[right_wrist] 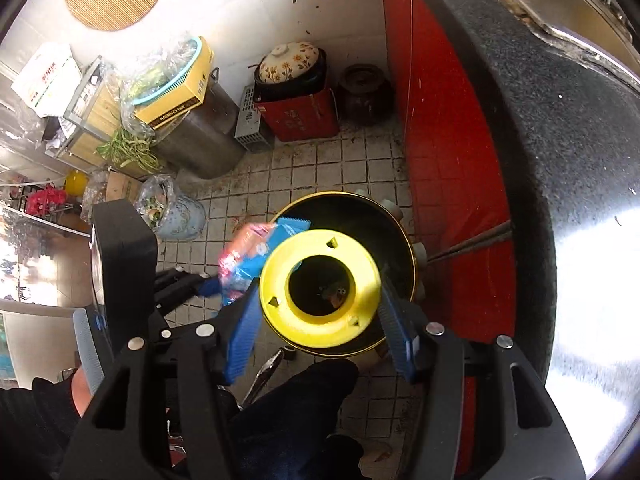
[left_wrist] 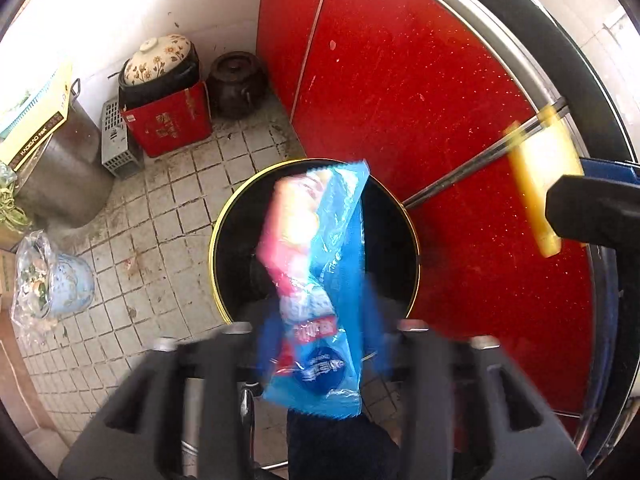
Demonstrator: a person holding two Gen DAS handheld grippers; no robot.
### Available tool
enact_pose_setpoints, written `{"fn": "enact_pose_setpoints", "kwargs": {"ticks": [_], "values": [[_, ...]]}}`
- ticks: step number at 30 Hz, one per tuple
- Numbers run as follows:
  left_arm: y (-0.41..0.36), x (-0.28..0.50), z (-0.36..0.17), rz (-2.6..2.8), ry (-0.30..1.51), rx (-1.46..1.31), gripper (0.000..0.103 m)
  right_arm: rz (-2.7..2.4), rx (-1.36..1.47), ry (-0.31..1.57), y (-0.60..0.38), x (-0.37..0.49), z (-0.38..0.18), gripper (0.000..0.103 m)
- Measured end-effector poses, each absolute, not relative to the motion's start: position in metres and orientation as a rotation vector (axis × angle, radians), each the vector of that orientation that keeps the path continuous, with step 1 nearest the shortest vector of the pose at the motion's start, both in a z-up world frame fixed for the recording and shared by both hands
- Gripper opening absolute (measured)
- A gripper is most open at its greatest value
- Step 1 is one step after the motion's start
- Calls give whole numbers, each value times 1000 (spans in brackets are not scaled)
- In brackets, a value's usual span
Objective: Collect trash
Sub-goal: 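Carry snack bag and tape roll to the bin and open both tools, then return both open tools to the counter above the remaining trash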
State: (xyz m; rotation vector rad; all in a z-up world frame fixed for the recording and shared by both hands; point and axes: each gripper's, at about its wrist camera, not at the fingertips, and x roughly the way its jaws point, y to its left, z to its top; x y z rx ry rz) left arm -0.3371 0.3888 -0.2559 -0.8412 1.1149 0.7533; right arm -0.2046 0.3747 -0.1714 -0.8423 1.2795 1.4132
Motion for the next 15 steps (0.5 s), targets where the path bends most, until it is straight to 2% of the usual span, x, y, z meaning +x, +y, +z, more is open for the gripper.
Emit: {"fn": "enact_pose_setpoints", "kwargs": {"ticks": [1, 3, 8, 12, 15], "values": [[389, -337, -256, 755, 1109, -836, 59, 1411, -844, 1280, 375, -204, -172, 57], [389, -337, -256, 753, 1118, -821, 65, 1410, -840, 1283, 374, -202, -171, 63], [382, -334, -248, 752, 1144, -760, 85, 1413, -817, 1256, 365, -198, -156, 65], [372, -324, -228, 746, 1177, -667, 85, 1421, -738, 1216, 341, -182, -122, 69], [356, -308, -193, 730, 1161, -563, 88, 1402, -667, 1143, 306, -159, -83, 76]]}}
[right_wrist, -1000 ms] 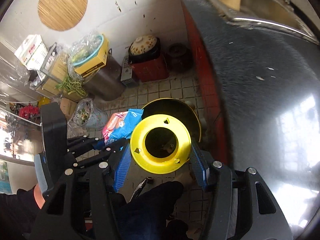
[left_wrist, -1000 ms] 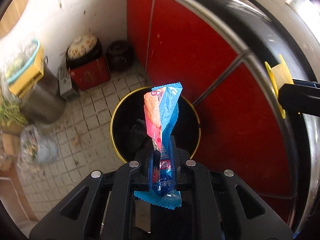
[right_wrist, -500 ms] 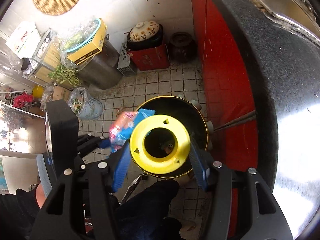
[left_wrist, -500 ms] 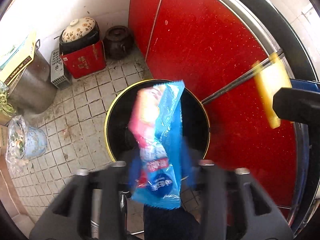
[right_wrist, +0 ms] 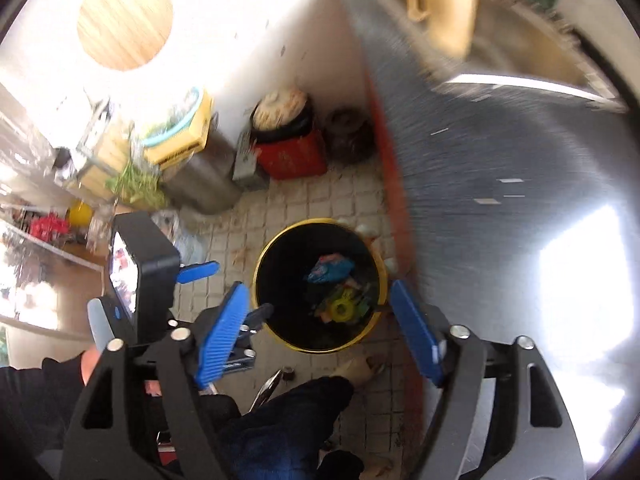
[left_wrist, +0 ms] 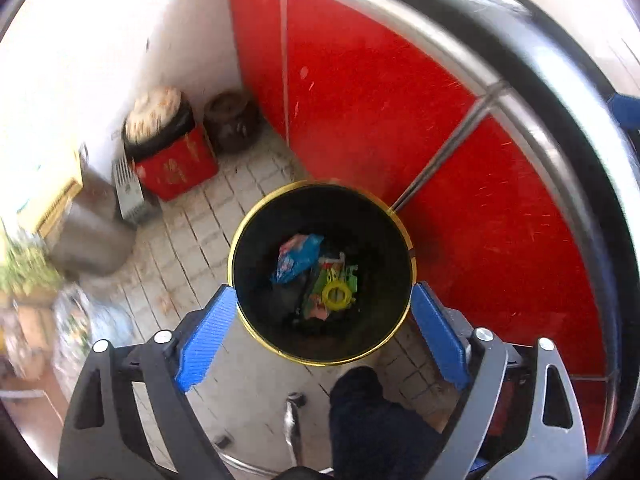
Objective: Collect trash
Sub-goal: 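Return both open tools to the counter above the remaining trash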
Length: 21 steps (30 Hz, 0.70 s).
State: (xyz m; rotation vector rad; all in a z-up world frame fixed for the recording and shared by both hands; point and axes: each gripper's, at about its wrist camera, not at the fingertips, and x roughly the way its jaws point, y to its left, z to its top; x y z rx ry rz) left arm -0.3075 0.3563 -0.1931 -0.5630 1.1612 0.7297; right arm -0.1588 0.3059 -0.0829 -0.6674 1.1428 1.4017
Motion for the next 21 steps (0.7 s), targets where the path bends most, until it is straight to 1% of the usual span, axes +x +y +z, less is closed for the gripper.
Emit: {"fn": "enact_pose_setpoints", "kwargs": {"ticks": [6, 9, 15, 21], "values": [[312, -249, -121, 625, 1081, -429, 92, 1239, -539, 1014, 207, -98, -16, 82], [276, -200, -91, 521, 1054, -370, 93, 1082, -474, 958, 136, -62, 9, 82], [176, -88, -45, 258, 1024, -209, 93, 776, -325, 927, 8, -14, 29, 82], [89, -22, -24, 51, 1020, -130, 93, 520, -159, 934, -115, 8, 28, 82]]}}
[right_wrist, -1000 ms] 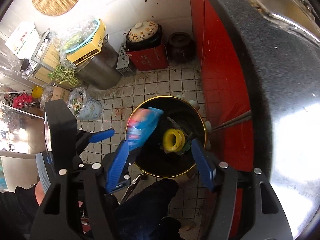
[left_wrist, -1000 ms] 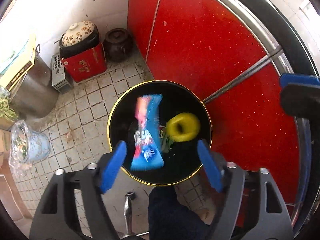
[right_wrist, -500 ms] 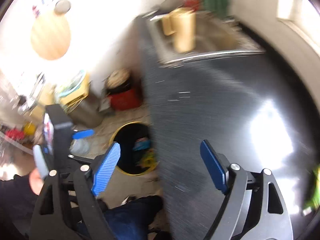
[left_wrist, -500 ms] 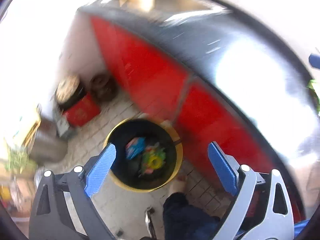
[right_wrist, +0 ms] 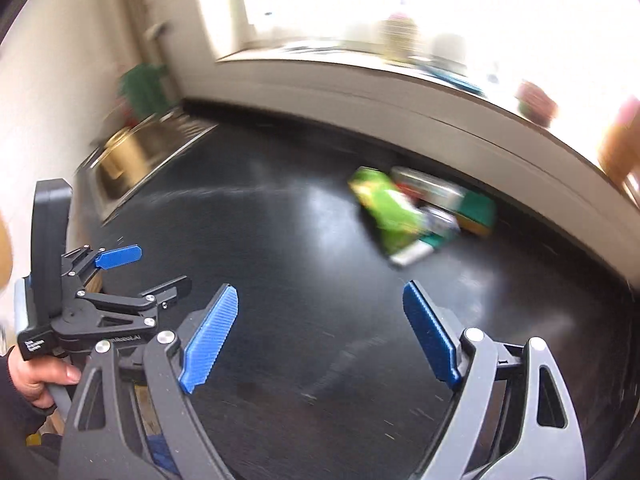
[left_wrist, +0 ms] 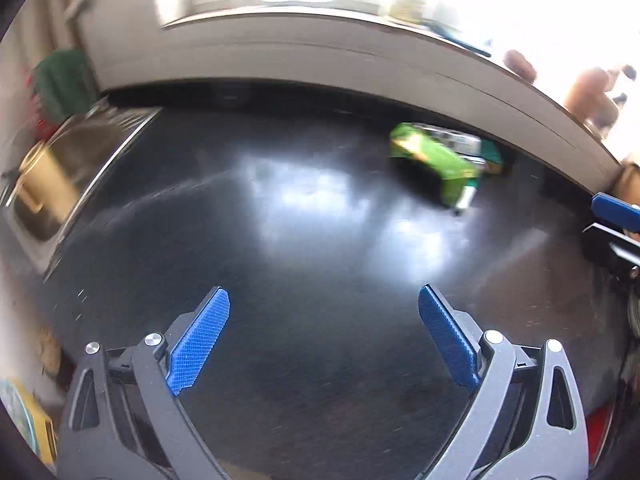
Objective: Collect trash
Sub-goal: 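Return both open tools to the counter above the remaining trash, then grasp the green box with left tool while right tool grasps the green marker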
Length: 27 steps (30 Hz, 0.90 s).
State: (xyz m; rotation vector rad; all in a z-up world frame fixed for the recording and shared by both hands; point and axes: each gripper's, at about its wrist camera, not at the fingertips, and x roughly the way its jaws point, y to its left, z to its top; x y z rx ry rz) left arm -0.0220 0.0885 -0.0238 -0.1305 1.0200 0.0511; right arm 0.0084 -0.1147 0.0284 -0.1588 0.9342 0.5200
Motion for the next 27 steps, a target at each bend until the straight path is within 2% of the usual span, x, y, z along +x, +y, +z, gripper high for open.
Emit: {"fn": "enact_pose_setpoints", "kwargs": {"ticks": [6, 17, 27], "values": [[21, 9, -22, -38, 1042, -36, 93, 394, -52, 950, -186, 13, 21, 82], [-21, 104, -36, -54, 1100, -60, 93, 323, -7, 975, -224, 39, 9, 82], [-38, 220, -93, 54, 1173, -98, 93, 311, 8, 1045, -234, 94, -22, 82]]}}
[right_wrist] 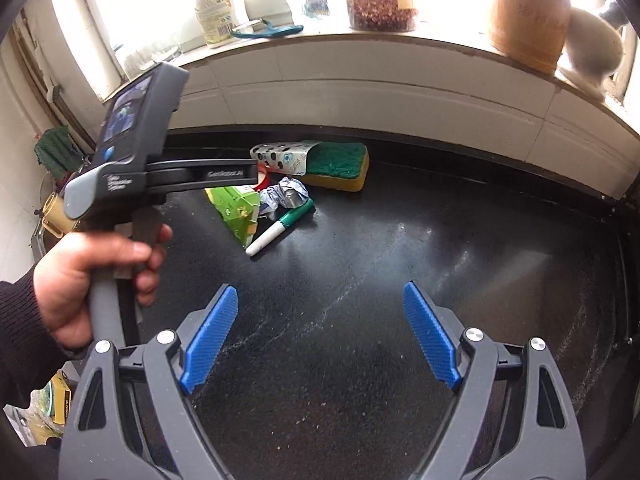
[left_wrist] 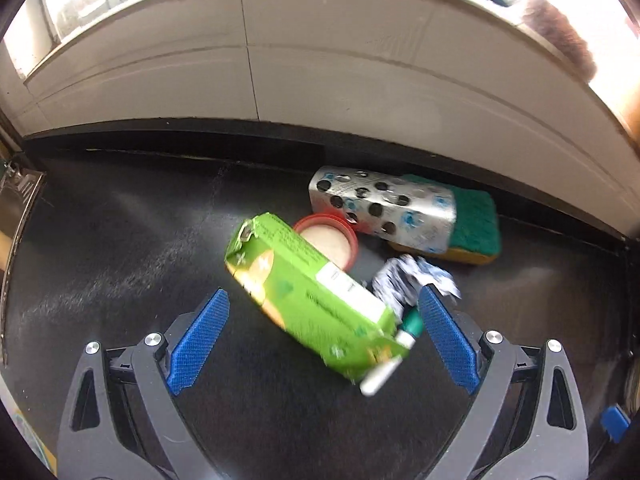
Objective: Collect trash
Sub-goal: 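Grasp the green box with left tool while right tool grasps the green marker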
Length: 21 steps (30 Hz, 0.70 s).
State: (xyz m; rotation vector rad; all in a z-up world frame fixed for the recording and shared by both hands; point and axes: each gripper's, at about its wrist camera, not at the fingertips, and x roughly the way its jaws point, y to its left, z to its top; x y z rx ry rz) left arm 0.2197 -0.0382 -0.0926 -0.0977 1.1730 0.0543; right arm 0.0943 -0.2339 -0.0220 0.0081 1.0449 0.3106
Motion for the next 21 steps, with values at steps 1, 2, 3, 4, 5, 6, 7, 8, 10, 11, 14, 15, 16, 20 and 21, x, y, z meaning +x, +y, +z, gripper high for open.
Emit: {"fn": "enact_pose_setpoints", "kwargs": {"ticks": [1, 2, 3, 4, 5, 6, 7, 8, 10, 11, 14, 15, 16, 20, 21], "values": [[-39, 224, -99, 57, 1185, -82, 93, 313, 10, 1057, -233, 100, -27, 82], [-38, 226, -104, 60, 1201, -59, 93, 317, 12, 1068, -231, 106, -32, 82], [-36, 226, -109, 54, 1210, -35, 93, 322, 15, 1079, -230, 112, -37, 82], [-31, 221, -112, 44, 1214, -7, 93, 325, 15, 1096, -227, 120, -44, 82], [-25, 216, -113, 34, 1220, 5, 93, 329, 15, 1112, -224, 127, -51, 82], [-17, 209, -113, 17, 1221, 3, 93, 334, 17, 1123, -221, 133, -56, 82], [-5, 200, -111, 0, 1222, -3, 93, 341, 20, 1136, -216, 140, -62, 82], [4, 193, -109, -9, 1222, -10, 93, 348, 20, 1149, -210, 148, -69, 82], [26, 180, -107, -30, 1222, -35, 93, 358, 24, 1174, -198, 162, -81, 82], [33, 176, -107, -31, 1224, -47, 93, 360, 34, 1226, -190, 170, -88, 82], [50, 172, -116, -38, 1232, -83, 93, 336, 32, 1255, -171, 188, -106, 82], [51, 173, -119, -35, 1235, -80, 93, 328, 28, 1263, -166, 193, -111, 82], [51, 175, -123, -36, 1239, -74, 93, 317, 18, 1268, -159, 198, -116, 81], [42, 180, -127, -61, 1206, -17, 93, 267, -64, 1262, -144, 205, -127, 69], [39, 181, -128, -73, 1199, 6, 93, 258, -92, 1248, -141, 204, -128, 66]]}}
